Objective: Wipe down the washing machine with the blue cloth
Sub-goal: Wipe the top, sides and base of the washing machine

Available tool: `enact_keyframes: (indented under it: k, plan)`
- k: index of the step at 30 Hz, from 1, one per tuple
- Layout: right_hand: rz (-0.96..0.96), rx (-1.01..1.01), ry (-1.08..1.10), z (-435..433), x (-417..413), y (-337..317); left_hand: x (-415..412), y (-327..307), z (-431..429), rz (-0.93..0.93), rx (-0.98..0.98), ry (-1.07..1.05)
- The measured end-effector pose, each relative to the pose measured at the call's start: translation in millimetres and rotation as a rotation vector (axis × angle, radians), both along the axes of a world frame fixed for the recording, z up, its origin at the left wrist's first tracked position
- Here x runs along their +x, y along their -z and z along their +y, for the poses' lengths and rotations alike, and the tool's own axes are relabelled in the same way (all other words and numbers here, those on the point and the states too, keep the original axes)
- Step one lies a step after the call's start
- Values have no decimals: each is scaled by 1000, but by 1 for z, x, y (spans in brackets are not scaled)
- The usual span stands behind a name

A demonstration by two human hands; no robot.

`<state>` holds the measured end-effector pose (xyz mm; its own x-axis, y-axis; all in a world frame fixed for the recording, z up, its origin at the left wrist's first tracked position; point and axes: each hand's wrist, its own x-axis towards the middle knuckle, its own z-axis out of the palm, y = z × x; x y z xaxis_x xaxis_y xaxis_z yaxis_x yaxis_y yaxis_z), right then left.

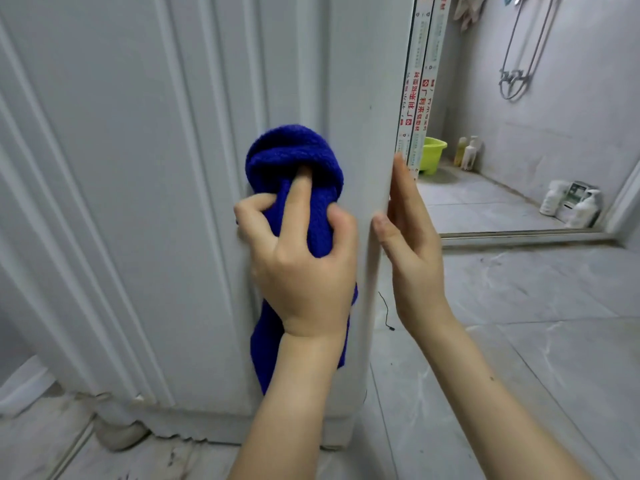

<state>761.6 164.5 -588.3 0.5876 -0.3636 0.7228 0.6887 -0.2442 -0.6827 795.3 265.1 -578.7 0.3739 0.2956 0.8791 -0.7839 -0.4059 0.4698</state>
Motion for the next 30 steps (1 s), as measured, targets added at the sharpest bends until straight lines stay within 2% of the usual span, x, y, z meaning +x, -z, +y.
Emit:
enact_keyframes:
  k: [3, 9, 12, 19, 23, 26, 30]
  plan:
    - [6, 2, 13, 2, -1, 0, 3, 24, -5, -18, 44, -40]
    - [11, -36, 35, 1, 2, 8, -18, 147, 0, 182, 86, -5]
    - [-4, -10, 65, 2, 5, 14, -19, 147, 3, 187, 71, 36]
    - [24, -45, 126, 3, 5, 27, -3, 57, -3, 71, 57, -28]
    - [65, -77, 116, -1, -1, 31, -10, 107, -15, 40, 101, -49]
    - [84, -78, 112, -1, -5, 32, -24, 162, -17, 109, 173, 11]
    - [96, -66, 107, 1, -8, 38, -32, 164, -14, 144, 190, 102]
